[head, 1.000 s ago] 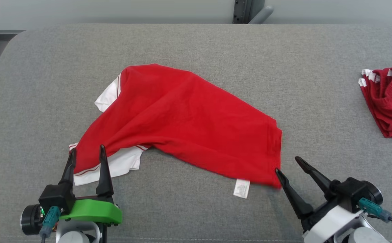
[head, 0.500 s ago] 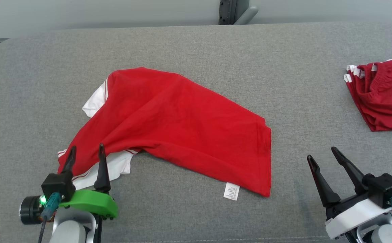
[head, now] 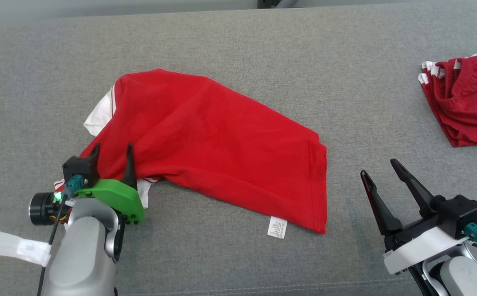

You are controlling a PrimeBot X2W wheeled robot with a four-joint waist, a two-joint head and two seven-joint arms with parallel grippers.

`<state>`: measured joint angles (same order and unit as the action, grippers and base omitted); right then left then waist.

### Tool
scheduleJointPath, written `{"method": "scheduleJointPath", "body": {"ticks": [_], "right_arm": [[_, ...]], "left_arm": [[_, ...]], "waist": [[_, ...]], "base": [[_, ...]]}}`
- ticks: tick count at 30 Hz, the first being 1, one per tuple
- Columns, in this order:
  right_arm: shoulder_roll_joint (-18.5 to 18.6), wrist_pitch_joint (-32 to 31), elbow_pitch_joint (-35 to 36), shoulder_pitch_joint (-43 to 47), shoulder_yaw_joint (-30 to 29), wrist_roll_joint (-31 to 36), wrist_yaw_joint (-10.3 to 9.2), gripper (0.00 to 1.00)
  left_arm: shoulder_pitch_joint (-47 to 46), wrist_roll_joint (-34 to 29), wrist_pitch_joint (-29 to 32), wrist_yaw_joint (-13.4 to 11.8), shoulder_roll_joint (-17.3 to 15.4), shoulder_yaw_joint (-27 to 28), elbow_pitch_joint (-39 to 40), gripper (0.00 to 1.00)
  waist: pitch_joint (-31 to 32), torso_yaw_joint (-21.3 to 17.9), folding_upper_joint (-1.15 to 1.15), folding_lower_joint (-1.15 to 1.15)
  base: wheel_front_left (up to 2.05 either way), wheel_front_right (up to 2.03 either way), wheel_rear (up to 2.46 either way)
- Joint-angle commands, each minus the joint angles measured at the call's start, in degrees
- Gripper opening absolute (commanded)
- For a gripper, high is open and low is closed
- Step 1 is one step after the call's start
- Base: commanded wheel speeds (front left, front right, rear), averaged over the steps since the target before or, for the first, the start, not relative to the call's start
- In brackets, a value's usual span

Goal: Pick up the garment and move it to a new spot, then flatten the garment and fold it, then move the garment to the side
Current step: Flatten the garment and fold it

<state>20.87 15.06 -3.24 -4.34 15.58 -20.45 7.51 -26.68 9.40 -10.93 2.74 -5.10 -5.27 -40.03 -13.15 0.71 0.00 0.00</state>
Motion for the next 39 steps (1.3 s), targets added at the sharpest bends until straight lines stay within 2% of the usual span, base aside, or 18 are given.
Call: {"method": "scheduleJointPath", "body": {"ticks": [1, 9, 10, 11, 12, 19, 26, 30, 33, 34, 35, 36, 39], "right_arm": [[0.1, 0.1, 0.3, -1.0, 0.0, 0.3, -0.05, 1.00], [0.1, 0.1, 0.2, -2.9, 1.1, 0.4, -0.05, 1.00], [0.0, 0.1, 0.3, -3.1, 1.1, 0.4, -0.05, 1.00], [0.0, 0.1, 0.4, -3.3, 1.1, 0.5, -0.05, 1.00], [0.0, 0.1, 0.5, -3.5, 1.0, 0.5, -0.05, 1.00], [-0.5, 0.1, 1.4, -4.3, -0.4, 1.3, -0.05, 1.00], [-1.7, 0.1, 1.7, -6.2, -0.9, 2.3, -0.05, 1.00], [-2.9, 0.1, 1.0, -7.7, -1.0, 2.9, -0.05, 1.00], [-3.9, 0.1, 0.4, -8.5, -0.5, 3.4, -0.05, 1.00], [-4.2, 0.1, 0.2, -8.8, -0.5, 3.6, -0.05, 1.00], [-4.6, 0.1, 0.1, -9.0, -0.5, 3.7, -0.05, 1.00], [-5.0, 0.1, 0.0, -9.1, -0.4, 3.8, -0.05, 1.00], [-6.3, 0.1, -0.2, -8.6, -1.4, 4.2, -0.05, 1.00]], "left_arm": [[-2.8, 0.1, -0.3, -0.1, -0.6, 0.3, -1.8, 1.00], [-9.7, 0.7, 1.5, 0.1, -1.9, 0.3, -9.6, 1.00], [-10.6, 0.8, 1.6, 0.1, -2.2, 0.4, -10.5, 0.81], [-11.4, 0.9, 1.4, 0.2, -2.4, 0.4, -11.4, 0.28], [-12.2, 0.8, 1.0, 0.2, -2.7, 0.3, -12.1, 0.00], [-17.7, -1.2, -3.2, -2.0, -3.8, -0.7, -12.6, 0.00], [-22.5, -5.1, -4.3, -4.4, -4.4, -3.3, -5.5, 0.00], [-23.7, -6.2, -4.3, -4.8, -4.8, -3.8, -1.0, 0.00], [-23.6, -5.6, -4.3, -4.3, -4.4, -3.6, -2.0, 0.00], [-23.8, -5.3, -4.3, -3.9, -4.1, -3.6, -2.4, 0.17], [-23.9, -5.2, -4.3, -3.7, -4.0, -3.6, -2.7, 0.73], [-24.0, -4.8, -4.3, -3.3, -3.9, -3.4, -2.8, 1.00], [-22.7, -3.4, -4.3, -2.7, -3.9, -2.2, -2.1, 1.00]], "waist": [[-1.3, -0.9, 0.00, 0.00], [-3.5, -2.6, 0.00, 0.00], [-3.9, -2.9, 0.00, 0.00], [-4.1, -3.0, 0.00, 0.00], [-4.5, -3.2, 0.00, 0.00], [-7.0, -4.1, 0.00, 0.00], [-10.1, -5.3, 0.00, 0.00], [-11.2, -6.2, 0.00, 0.00], [-11.4, -7.0, 0.00, 0.00], [-11.4, -7.1, 0.00, 0.00], [-11.3, -7.3, 0.00, 0.00], [-11.3, -7.3, 0.00, 0.00], [-10.6, -7.1, 0.00, 0.00]], "base": [[0.00, 0.00, 0.00], [0.00, 0.00, 0.00], [0.00, 0.00, 0.00], [0.00, 0.00, 0.00], [0.00, 0.00, 0.00], [0.00, 0.00, 0.00], [0.00, 0.00, 0.00], [0.00, 0.00, 0.00], [0.00, 0.00, 0.00], [0.00, 0.00, 0.00], [0.00, 0.00, 0.00], [0.00, 0.00, 0.00], [0.00, 0.00, 0.00]]}}
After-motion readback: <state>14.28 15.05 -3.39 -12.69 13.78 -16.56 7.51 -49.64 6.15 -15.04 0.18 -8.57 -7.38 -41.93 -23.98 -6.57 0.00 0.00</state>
